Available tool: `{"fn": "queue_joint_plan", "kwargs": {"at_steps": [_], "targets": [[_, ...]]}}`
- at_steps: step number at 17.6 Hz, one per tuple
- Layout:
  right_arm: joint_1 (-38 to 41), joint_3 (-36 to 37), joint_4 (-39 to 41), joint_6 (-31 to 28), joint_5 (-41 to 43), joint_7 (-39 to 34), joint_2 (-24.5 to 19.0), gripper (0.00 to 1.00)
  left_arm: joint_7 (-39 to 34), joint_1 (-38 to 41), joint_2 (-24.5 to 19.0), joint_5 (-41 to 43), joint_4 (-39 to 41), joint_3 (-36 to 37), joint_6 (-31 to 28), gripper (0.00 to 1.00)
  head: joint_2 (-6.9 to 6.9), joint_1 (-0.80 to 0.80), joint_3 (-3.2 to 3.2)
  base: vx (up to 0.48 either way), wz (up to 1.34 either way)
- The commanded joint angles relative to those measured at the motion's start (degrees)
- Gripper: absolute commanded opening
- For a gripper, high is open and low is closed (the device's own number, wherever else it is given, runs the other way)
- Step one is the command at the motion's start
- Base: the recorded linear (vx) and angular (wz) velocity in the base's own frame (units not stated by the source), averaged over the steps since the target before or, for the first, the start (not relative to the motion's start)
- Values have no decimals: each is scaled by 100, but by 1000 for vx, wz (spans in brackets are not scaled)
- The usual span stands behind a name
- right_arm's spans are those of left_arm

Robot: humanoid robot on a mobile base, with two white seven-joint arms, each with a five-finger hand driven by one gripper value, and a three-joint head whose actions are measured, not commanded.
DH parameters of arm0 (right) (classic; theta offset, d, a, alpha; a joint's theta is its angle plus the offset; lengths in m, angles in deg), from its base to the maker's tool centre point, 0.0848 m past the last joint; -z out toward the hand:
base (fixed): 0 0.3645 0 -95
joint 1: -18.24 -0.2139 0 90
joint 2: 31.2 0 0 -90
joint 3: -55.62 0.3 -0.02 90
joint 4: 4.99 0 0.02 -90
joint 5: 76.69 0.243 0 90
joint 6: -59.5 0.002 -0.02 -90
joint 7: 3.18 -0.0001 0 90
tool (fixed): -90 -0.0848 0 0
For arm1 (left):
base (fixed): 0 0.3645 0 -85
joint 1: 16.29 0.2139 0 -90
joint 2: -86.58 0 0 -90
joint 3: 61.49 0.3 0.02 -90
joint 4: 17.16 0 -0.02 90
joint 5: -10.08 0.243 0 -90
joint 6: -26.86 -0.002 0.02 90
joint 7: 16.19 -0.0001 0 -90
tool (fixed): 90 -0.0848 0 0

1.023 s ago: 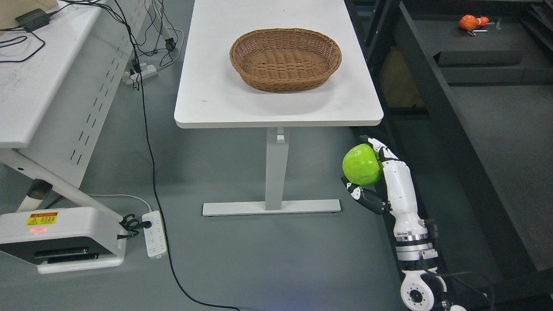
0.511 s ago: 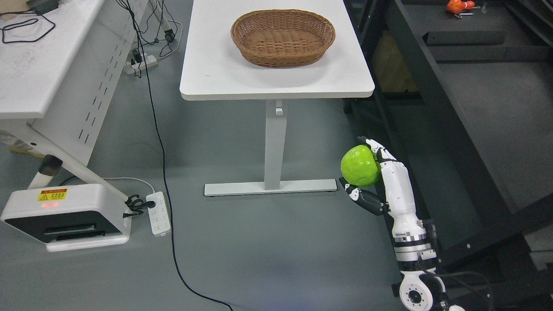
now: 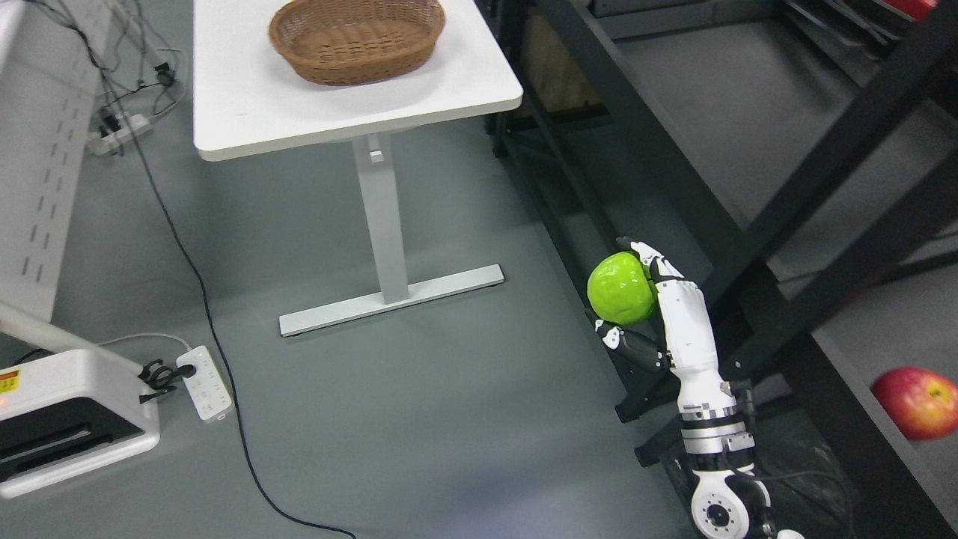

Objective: Place green apple on left shelf middle layer
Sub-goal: 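Carry the green apple in the right hand toward the dark shelf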

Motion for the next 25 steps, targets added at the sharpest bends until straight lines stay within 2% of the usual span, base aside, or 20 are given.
{"fn": "queue_joint_plan", "kwargs": {"at_steps": [1,17,21,25], "targets": [[25,-5,-1,7,2,-1,9,0,-1,0,-100,0,2,-2,2,100,0,0,0,-141,-609],[16,65,-1,-107,11,-1,-26,0,-1,0,-100,0,-7,15,2,100,0,0,0,-42,-741],[-37,65,-10,-300,11,-1,-34,0,-1,0,-100,0,2,15,2,100,0,0,0,109,-745],[-370,65,-194,-765,-15,-18,-8,0,-1,0,-100,0,2,-2,2,100,0,0,0,179,-583]]}}
